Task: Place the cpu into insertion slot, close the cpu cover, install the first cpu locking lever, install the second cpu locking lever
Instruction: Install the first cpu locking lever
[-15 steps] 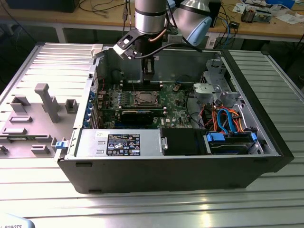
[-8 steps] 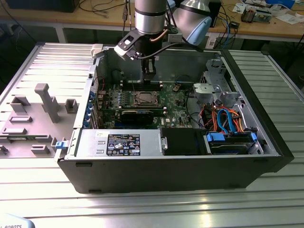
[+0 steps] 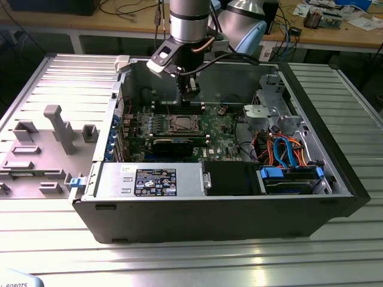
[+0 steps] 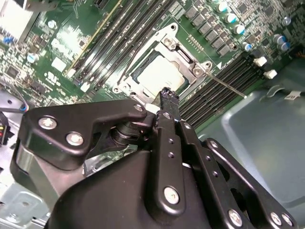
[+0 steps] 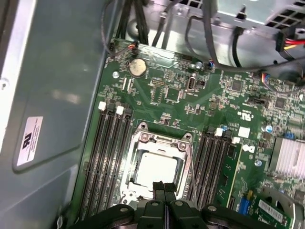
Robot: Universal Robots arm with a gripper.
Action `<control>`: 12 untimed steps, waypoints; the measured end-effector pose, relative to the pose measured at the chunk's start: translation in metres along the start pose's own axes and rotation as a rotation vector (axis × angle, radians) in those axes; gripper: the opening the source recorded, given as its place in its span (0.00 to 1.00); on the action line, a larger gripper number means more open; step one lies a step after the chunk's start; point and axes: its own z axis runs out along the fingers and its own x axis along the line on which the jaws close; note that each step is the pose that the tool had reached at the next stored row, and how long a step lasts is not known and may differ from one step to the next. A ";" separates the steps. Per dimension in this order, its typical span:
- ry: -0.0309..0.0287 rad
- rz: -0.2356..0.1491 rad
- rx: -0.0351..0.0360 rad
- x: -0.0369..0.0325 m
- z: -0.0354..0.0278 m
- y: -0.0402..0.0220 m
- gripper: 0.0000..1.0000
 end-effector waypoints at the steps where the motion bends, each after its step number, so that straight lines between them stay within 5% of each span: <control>1: 0.0000 -0.014 -0.0005 0.0000 0.0000 0.0000 0.12; 12: 0.0006 -0.126 -0.0045 0.0000 0.0000 0.0000 0.12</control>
